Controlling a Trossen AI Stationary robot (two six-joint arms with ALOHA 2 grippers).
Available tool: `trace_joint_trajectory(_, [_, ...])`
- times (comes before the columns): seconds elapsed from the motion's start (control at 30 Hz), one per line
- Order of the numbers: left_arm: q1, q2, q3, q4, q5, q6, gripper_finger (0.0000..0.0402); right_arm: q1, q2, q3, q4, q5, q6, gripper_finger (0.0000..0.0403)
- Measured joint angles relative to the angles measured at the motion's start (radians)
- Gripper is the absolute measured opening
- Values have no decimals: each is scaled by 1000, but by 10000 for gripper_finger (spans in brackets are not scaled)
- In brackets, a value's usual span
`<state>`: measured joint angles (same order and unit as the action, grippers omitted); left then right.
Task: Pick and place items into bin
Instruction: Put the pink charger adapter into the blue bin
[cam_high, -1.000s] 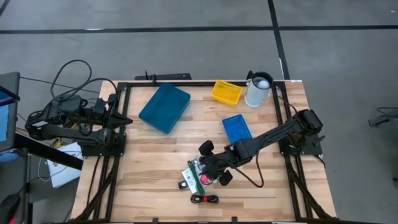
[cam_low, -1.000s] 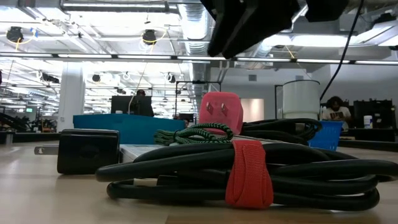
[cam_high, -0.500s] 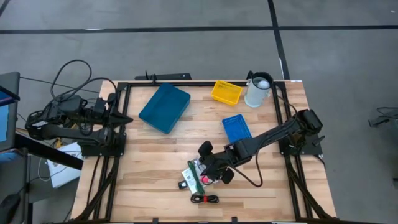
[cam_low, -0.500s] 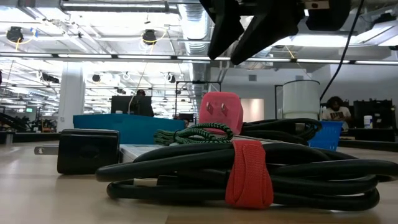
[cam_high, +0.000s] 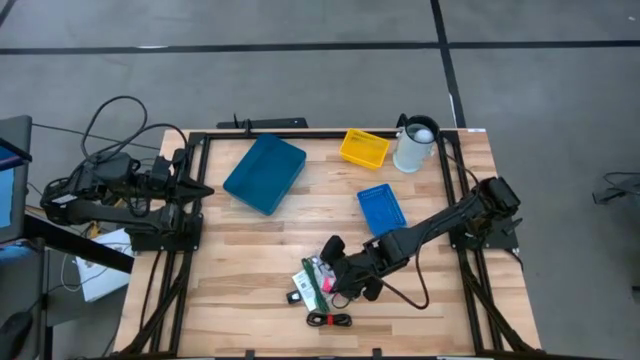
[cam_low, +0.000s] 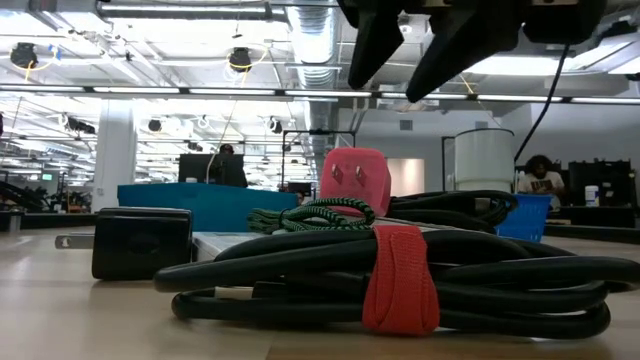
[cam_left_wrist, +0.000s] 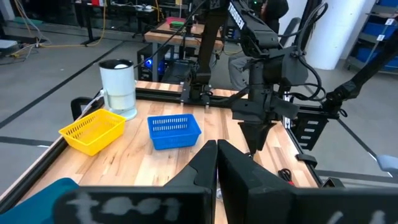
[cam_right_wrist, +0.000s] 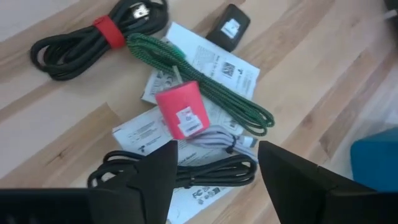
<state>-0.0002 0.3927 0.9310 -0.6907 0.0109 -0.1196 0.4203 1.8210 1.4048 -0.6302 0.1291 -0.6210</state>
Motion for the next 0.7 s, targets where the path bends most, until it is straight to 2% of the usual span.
trace_joint_trajectory(0.27, [0, 0, 0, 0, 0, 0, 0, 8, 0, 0, -10, 27, 0, 203])
trace_joint_trajectory(0.7, [0, 0, 0, 0, 0, 0, 0, 12, 0, 11, -59, 35, 45, 205])
